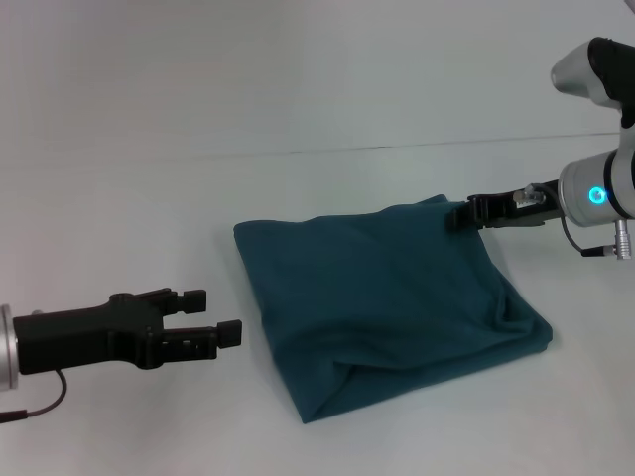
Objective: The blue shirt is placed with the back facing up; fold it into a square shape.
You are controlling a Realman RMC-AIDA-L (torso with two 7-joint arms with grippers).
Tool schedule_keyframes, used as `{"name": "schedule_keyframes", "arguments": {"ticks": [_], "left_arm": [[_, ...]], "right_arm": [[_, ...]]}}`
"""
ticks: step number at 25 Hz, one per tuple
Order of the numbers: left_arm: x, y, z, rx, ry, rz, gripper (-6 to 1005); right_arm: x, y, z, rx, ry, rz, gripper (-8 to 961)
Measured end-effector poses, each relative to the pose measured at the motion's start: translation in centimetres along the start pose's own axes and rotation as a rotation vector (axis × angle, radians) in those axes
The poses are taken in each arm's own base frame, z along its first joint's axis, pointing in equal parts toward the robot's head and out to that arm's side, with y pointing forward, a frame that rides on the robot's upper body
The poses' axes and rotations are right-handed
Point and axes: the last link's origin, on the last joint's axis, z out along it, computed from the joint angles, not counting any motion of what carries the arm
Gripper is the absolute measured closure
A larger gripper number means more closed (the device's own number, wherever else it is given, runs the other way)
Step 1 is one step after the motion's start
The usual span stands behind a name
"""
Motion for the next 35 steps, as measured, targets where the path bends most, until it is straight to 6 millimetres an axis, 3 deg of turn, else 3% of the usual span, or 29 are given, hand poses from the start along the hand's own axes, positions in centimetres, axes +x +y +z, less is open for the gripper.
{"name": "schedule_keyframes", "arguments": {"ticks": [9,14,33,35], "left_arm": [[-0.2,0.2,0.4,-0.006,-0.001,0.005,84],[-0.2,0.3,0.5,-0.011,0.0,0.005,86],[-0.3,0.4,0.6,-0.015,-0.003,0.004,93],[-0.4,0.4,0.7,-0.015,-0.003,0.004,94]], "right_arm": [[-0.1,0.3,0.3,-0.009,-0.018,-0.019,818],[-0.5,0.9,0.0,-0.012,-0.057,-0.06,943],[-0.1,-1.3,0.0,0.088,-0.097,-0.039,933],[-0.4,-1.5,-0.4,0.091,-0.106,-0.039,889]]}}
